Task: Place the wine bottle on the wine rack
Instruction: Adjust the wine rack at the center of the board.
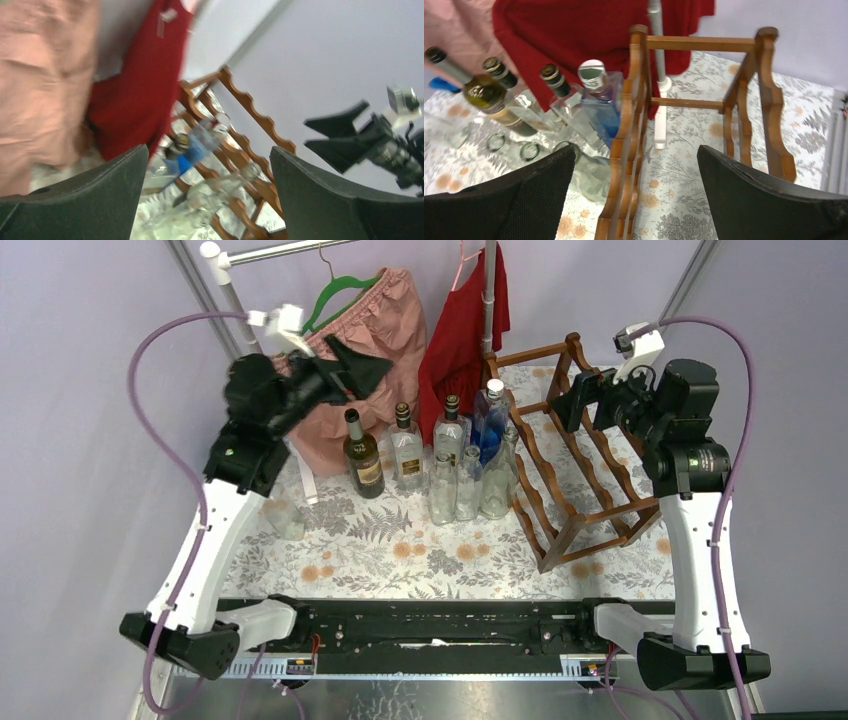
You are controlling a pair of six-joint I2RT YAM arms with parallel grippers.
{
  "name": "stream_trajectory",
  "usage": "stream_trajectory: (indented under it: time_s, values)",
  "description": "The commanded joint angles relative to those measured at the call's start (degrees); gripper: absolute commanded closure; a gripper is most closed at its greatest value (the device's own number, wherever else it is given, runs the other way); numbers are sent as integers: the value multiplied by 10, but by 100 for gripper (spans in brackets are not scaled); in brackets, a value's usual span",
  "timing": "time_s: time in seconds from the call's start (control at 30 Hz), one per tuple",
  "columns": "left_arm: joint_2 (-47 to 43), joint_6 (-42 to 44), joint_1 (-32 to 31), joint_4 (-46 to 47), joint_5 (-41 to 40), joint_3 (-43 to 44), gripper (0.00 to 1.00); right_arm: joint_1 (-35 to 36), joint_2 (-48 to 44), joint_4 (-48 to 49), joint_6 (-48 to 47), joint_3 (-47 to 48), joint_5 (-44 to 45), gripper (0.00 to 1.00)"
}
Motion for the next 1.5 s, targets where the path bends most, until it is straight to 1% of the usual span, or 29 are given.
stream_trajectory:
  time_s: [0.0, 0.07, 0.17, 0.27, 0.43, 0.47, 0.53, 0.6, 0.67, 0.77, 0.97, 1.03, 1.17, 1.27, 1.3, 1.37, 1.4, 1.47]
  values:
    - [41, 148, -163, -103, -137, 98, 1, -3, 16, -32, -85, 57, -106, 0]
    - [55, 193, -221, -127, -203, 125, 1, -3, 29, -64, -104, 77, -110, 0]
    - [50, 229, -256, -106, -238, 113, 1, -4, 48, -135, -171, 108, -145, 0]
    - [31, 242, -266, -76, -236, 82, 1, -4, 59, -195, -229, 123, -154, 0]
    - [4, 230, -268, -16, -236, 13, 1, 4, 95, -318, -290, 174, -144, 0]
    - [4, 229, -267, -6, -236, 3, 1, 18, 107, -345, -297, 181, -131, 0]
    - [13, 231, -268, 1, -234, 2, 1, 64, 126, -383, -305, 184, -75, 0]
    - [25, 235, -268, -5, -231, 18, 1, 114, 132, -384, -302, 170, -10, 0]
    - [32, 240, -268, -10, -231, 27, 1, 136, 129, -364, -284, 147, 20, 0]
    - [25, 238, -268, -7, -237, 24, 1, 152, 123, -342, -265, 117, 59, 0]
    - [-10, 224, -268, 18, -256, -25, 1, 156, 105, -324, -249, 50, 132, 0]
    - [-13, 219, -268, 25, -257, -35, 1, 156, 98, -324, -251, 29, 144, 4]
    - [-3, 220, -268, 28, -251, -31, 1, 156, 82, -321, -245, -7, 143, 17]
    - [8, 223, -268, 25, -244, -21, 1, 157, 76, -312, -242, -22, 167, 27]
    - [10, 224, -268, 25, -242, -19, 1, 157, 74, -310, -242, -24, 176, 32]
    - [11, 225, -268, 26, -241, -17, 1, 156, 68, -305, -235, -24, 195, 49]
    - [10, 225, -267, 26, -241, -18, 1, 156, 66, -303, -232, -23, 202, 56]
    - [7, 225, -268, 29, -242, -22, 1, 156, 61, -302, -228, -21, 217, 61]
